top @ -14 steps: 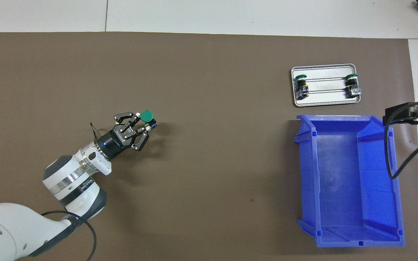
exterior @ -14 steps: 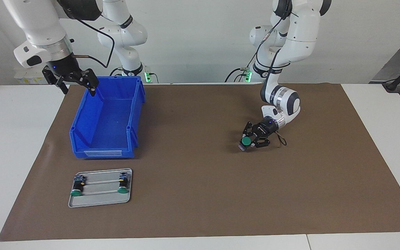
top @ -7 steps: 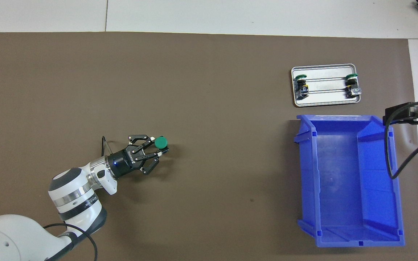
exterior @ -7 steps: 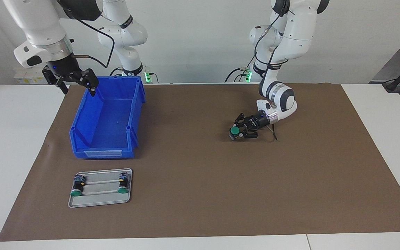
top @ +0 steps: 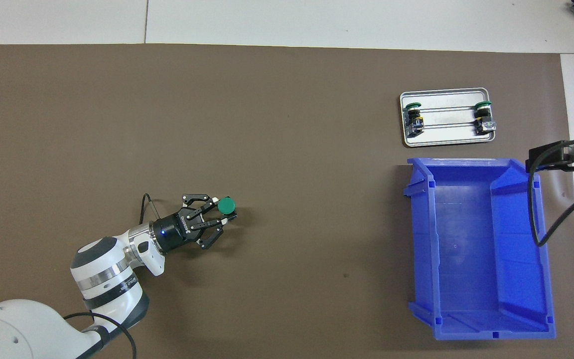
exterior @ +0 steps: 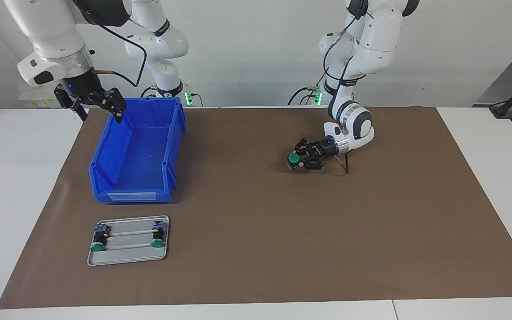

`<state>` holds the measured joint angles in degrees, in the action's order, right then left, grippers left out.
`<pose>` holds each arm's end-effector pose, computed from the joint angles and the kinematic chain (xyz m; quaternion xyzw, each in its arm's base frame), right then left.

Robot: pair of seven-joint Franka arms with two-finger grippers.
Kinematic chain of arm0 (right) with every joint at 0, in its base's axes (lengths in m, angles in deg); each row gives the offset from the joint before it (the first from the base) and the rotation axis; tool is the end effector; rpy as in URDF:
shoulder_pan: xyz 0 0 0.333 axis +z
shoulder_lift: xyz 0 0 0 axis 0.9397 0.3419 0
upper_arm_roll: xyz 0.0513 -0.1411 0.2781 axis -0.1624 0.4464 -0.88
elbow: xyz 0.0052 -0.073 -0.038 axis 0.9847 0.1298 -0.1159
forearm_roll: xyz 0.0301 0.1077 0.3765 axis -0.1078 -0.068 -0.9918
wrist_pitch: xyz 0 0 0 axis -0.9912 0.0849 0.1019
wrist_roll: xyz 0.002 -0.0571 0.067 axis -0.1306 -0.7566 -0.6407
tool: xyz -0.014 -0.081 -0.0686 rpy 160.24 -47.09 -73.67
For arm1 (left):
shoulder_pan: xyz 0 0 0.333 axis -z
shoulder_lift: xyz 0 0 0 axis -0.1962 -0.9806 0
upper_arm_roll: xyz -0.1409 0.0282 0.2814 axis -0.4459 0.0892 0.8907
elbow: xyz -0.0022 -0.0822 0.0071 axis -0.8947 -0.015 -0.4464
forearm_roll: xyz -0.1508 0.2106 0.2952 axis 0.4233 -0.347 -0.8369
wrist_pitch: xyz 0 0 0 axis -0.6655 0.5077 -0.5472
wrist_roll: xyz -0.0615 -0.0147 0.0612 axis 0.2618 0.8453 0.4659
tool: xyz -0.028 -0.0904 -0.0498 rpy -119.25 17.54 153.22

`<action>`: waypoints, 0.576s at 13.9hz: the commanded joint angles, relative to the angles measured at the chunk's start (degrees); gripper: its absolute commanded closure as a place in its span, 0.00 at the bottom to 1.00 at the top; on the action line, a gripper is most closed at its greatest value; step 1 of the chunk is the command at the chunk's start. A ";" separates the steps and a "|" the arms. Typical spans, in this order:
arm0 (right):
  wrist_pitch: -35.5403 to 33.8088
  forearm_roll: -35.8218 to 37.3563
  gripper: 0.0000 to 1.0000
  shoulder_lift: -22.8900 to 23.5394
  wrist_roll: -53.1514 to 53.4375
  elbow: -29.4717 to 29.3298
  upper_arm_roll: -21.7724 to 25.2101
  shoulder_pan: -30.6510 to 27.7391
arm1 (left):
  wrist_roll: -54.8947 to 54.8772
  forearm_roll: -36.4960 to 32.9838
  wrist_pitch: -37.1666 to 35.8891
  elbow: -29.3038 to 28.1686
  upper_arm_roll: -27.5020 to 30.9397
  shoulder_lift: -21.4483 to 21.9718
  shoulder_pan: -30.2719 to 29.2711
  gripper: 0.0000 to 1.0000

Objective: Place and press button with both arms

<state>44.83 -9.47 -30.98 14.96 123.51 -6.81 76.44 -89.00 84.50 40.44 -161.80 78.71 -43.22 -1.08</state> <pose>0.5404 -0.0153 0.6266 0.9984 -0.0523 0.0017 0.0222 0.4097 -0.1643 0.1914 0.5725 -0.3847 0.5699 0.4466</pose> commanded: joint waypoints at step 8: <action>-0.49 -0.42 0.00 -0.81 0.31 0.35 -0.37 -0.28 | -15.59 -2.70 -3.78 -4.03 0.94 0.27 -0.92 1.00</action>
<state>44.83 -9.47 -30.98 14.96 123.51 -6.81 76.44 -89.38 82.16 36.96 -163.41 79.80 -43.21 -1.51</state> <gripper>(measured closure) 0.000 0.670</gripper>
